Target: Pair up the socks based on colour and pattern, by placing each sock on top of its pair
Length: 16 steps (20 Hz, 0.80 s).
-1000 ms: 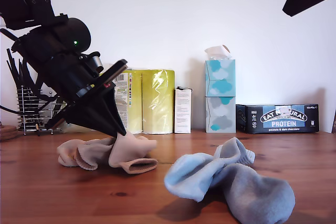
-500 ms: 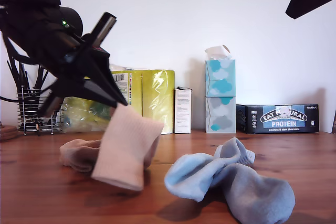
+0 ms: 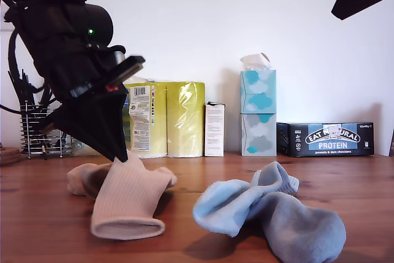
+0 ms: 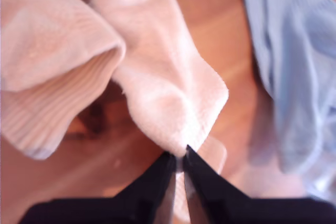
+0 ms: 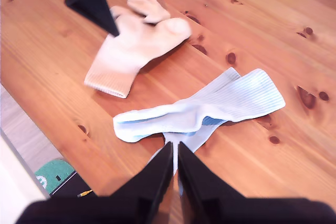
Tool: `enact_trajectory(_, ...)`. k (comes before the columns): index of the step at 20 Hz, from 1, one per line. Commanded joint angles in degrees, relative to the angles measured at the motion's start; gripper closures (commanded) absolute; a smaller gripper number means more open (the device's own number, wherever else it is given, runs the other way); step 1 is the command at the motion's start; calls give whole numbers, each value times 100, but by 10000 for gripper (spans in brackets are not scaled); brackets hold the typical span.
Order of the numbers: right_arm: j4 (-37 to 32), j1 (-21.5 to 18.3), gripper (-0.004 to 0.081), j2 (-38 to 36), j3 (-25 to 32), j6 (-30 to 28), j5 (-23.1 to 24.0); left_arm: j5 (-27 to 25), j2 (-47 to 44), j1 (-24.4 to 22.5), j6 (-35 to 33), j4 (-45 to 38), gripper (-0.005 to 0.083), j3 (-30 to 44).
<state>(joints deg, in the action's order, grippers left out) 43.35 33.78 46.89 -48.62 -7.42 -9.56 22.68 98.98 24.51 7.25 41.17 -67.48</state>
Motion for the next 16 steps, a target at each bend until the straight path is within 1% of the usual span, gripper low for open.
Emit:
enact_trajectory(1,-17,-15,782,20,2,2,-153,-98,308,-24,-92,-142,779,103)
enact_trajectory(2,-22,-15,782,20,2,2,-227,-98,402,-13,-168,-188,739,105)
enact_trajectory(4,-13,-15,782,20,2,0,-306,-116,570,72,-184,-330,557,105)
enact_trajectory(5,-20,-15,782,20,2,0,-372,-208,610,109,-291,-402,471,105)
enact_trajectory(6,-22,-15,782,20,2,0,-407,-334,614,138,-367,-463,429,105)
enact_trajectory(8,-15,-15,782,20,2,0,-407,-422,573,153,-442,-452,430,103)
enact_trajectory(10,-15,-15,782,20,2,0,-409,-455,472,153,-474,-264,432,101)
enact_trajectory(12,-15,-15,782,20,2,0,-409,-448,326,153,-474,28,458,101)
enact_trajectory(13,-20,-15,782,20,2,-4,-407,-435,271,155,-511,133,527,101)
enact_trajectory(16,-22,-15,782,20,2,-7,-409,-608,181,243,-1008,136,807,103)
